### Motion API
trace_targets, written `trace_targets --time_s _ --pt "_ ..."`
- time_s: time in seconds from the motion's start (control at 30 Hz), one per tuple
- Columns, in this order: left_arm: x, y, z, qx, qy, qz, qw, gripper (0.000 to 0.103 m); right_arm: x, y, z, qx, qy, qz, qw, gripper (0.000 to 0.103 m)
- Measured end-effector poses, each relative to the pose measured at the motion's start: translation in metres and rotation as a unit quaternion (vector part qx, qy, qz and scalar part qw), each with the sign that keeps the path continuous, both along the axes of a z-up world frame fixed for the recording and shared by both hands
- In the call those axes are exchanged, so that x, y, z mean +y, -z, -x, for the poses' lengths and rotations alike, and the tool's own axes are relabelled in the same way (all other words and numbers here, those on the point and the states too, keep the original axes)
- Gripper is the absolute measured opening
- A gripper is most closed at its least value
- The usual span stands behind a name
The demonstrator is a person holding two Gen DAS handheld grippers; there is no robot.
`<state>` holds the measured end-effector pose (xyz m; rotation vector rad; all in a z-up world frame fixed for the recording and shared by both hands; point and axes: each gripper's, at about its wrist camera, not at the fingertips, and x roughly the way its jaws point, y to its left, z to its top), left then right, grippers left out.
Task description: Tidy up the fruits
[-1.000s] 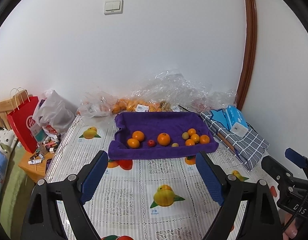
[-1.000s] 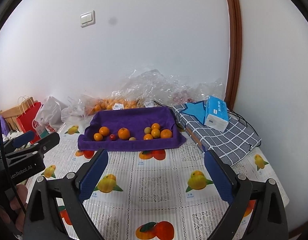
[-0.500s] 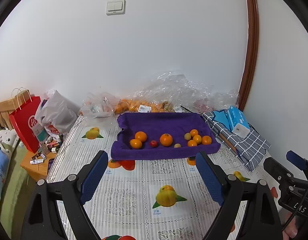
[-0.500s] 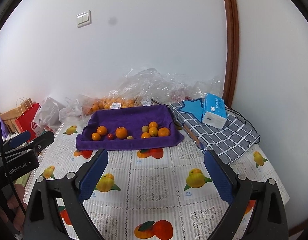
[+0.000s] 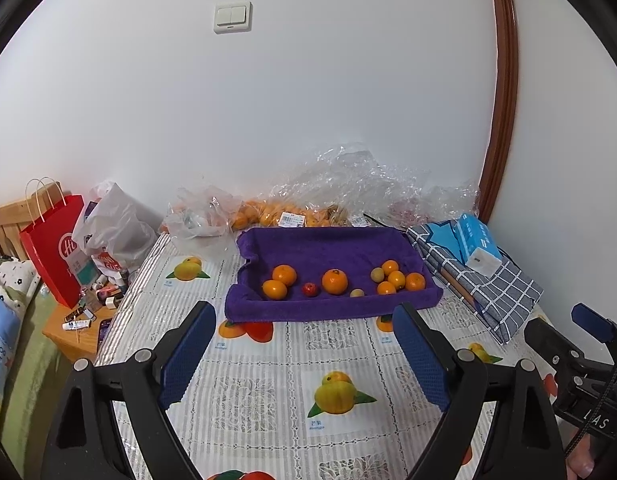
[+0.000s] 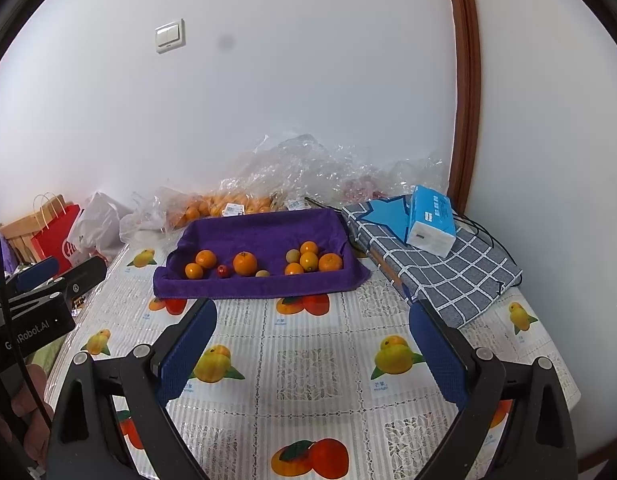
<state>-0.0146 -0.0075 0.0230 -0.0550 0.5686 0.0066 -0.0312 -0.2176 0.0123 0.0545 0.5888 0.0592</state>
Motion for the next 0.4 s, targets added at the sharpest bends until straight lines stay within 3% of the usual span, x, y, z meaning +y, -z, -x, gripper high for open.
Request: trace_targets --time_s 0.4 --pt "0.0007 0.0006 -0.0001 -0.001 0.001 0.002 1.0000 0.090 -0.0007 -0.0003 0.0014 0.000 0.000 0.000 1.000 0.096"
